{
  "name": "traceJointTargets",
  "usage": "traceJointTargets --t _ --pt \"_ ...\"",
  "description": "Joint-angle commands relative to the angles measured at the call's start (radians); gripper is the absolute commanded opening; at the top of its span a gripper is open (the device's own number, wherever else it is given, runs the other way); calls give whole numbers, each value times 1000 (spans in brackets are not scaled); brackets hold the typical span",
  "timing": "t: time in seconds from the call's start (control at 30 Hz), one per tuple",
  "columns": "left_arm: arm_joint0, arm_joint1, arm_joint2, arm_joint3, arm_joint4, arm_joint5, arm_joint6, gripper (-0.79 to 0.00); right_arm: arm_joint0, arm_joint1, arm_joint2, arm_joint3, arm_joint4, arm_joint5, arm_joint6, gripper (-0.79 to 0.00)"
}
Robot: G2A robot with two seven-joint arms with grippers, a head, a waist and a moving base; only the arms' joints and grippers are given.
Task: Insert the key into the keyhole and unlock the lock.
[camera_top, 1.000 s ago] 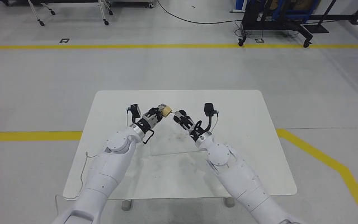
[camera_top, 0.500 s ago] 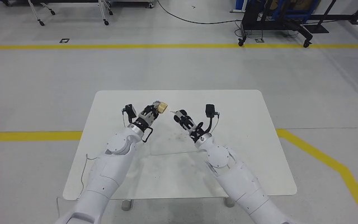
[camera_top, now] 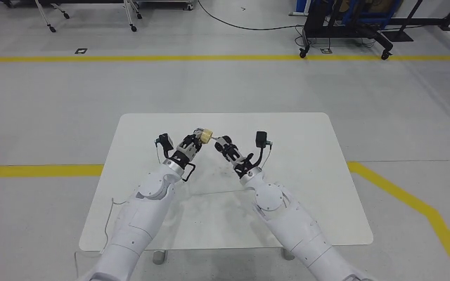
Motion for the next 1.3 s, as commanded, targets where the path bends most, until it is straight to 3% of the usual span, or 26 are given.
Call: traceJointTargets --t 0.0,1.27 --pt "1 0 -2 -1 1 1 -1 -785 -2 -1 4 3 -1 0 1 -785" --pt "13 -10 -17 -16 42 -5 -7 -785 -17 -21 22 -8 -50 19 28 -785"
